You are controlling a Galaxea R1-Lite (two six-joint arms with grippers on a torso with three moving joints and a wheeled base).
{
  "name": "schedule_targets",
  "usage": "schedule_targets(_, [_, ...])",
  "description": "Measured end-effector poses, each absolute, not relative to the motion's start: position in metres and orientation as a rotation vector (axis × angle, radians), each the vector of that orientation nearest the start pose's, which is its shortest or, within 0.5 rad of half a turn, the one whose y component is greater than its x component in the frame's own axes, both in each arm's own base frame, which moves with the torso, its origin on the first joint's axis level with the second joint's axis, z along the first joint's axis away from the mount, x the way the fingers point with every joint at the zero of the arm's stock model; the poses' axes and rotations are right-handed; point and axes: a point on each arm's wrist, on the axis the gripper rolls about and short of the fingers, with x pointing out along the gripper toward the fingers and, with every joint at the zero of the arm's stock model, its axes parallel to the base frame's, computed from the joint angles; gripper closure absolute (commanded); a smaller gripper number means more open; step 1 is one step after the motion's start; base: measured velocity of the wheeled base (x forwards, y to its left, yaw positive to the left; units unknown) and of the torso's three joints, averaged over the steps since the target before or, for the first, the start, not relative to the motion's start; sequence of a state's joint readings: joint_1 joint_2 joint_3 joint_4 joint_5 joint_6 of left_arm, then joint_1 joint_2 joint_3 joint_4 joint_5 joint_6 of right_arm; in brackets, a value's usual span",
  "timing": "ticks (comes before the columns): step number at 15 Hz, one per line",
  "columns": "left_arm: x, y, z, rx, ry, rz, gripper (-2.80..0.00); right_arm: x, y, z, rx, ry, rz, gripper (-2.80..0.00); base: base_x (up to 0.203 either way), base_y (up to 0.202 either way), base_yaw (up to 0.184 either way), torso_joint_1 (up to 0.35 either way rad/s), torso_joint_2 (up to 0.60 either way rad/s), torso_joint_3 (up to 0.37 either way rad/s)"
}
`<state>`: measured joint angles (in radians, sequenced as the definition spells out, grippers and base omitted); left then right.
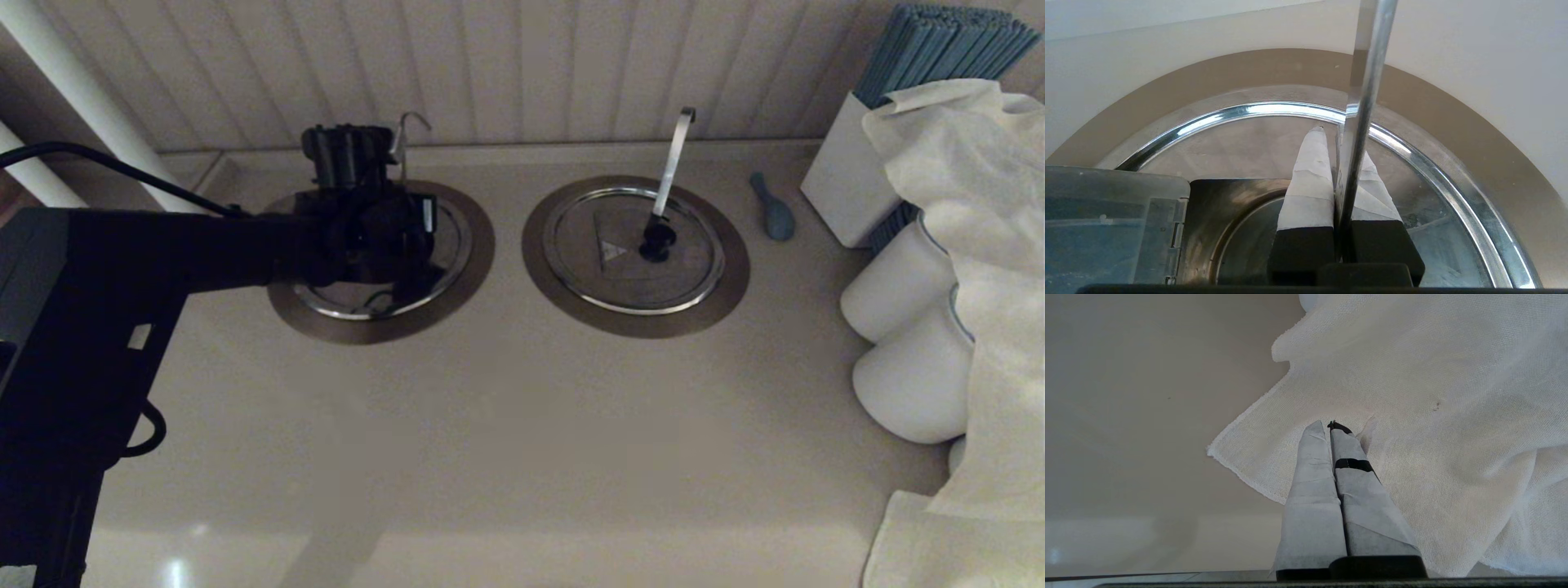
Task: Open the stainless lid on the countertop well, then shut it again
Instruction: Stir with a spoon
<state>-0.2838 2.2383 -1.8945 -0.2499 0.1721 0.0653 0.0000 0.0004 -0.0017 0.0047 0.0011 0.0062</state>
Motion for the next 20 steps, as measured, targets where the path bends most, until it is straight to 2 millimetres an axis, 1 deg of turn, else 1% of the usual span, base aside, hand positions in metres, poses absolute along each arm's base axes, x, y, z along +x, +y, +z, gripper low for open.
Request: schedule_targets(20, [0.4556, -0.1297, 0.2443, 0.057, 0.081, -0.115, 0.00, -0.0229, 0.0000, 0.0755, 0.006, 0.003, 0.001, 0.00, 0.000, 0.000, 0.000, 0.000, 0.00, 0.000])
